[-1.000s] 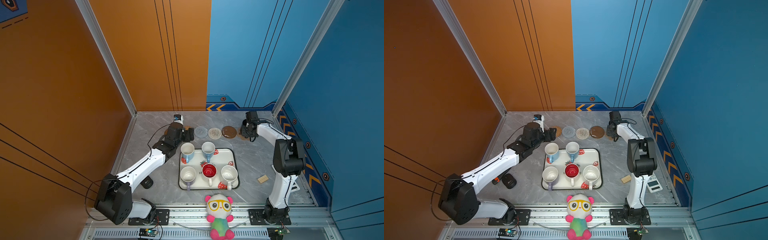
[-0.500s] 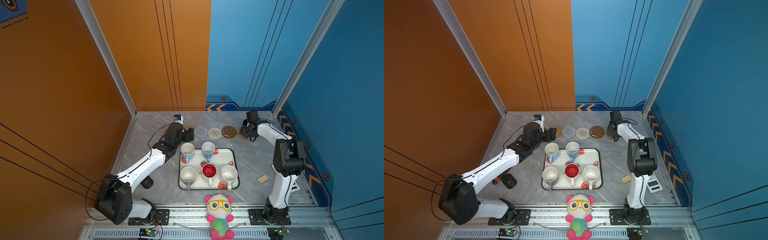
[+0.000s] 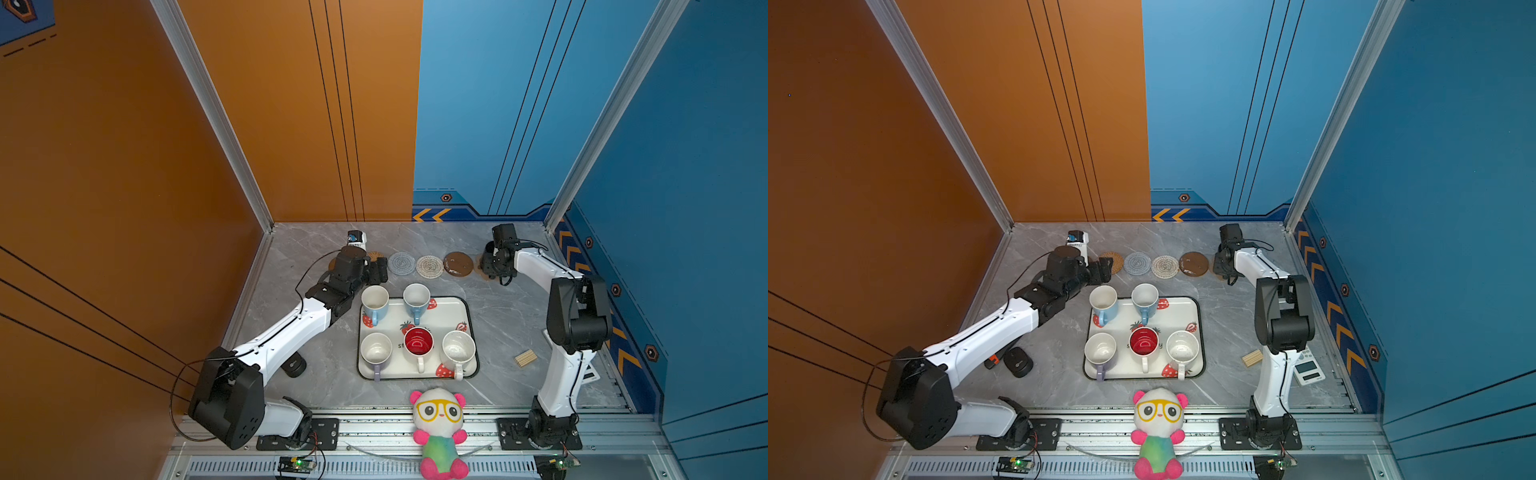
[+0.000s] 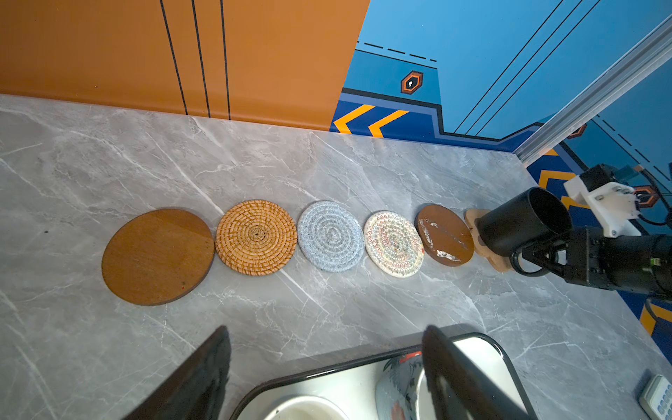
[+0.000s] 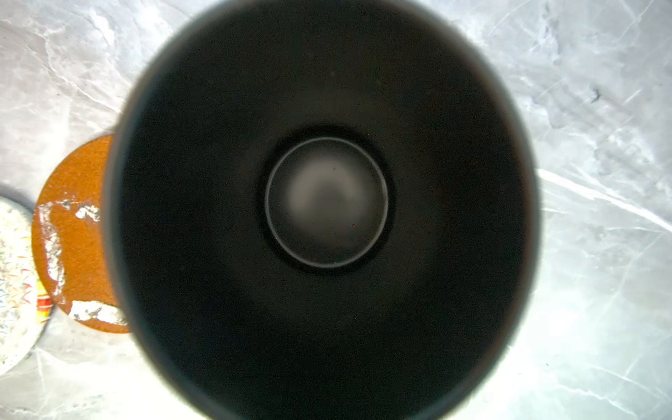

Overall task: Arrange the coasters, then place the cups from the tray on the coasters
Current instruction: 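Lower the black mug onto the cork paw coaster with right gripper, then open right gripper and raise it while left gripper moves toward tray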

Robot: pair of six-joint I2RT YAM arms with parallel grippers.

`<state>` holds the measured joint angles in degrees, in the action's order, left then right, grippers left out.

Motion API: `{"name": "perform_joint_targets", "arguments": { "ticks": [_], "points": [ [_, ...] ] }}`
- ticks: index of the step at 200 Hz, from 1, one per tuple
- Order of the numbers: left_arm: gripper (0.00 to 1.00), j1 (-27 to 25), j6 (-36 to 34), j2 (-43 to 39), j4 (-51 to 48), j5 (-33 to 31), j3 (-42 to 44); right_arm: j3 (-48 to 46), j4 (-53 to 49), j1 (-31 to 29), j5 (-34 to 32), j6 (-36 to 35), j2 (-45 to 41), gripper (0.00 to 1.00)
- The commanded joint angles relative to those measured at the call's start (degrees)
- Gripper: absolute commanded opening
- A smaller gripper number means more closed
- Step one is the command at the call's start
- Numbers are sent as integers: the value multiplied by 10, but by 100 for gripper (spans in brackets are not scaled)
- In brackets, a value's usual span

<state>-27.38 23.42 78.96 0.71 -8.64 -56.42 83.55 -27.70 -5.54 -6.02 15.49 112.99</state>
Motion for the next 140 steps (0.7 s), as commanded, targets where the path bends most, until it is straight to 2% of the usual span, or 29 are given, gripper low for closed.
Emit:
{"name": "perform_joint_targets", "arguments": {
  "ticks": [1,10,22,37,67,114,128,140],
  "points": [
    [83,7,2,-12,11,10,8,-1,36,2,1,11,-20,0],
    [83,7,3,-13,11,10,9,-1,36,2,1,12,-19,0],
    [83,7,2,-14,11,10,9,-2,36,2,2,13,-19,9],
    [83,7,3,-15,11,10,10,-2,35,2,3,14,-20,14],
    [83,7,2,-18,11,9,11,-8,35,2,-3,15,-29,32],
    [84,7,1,-21,11,11,12,-27,32,2,-15,17,-74,47],
    [84,7,1,-21,15,12,14,-34,25,3,-22,19,-97,59],
    [84,9,0,-21,18,15,15,-45,24,2,-30,23,-124,64]
  ]
}}
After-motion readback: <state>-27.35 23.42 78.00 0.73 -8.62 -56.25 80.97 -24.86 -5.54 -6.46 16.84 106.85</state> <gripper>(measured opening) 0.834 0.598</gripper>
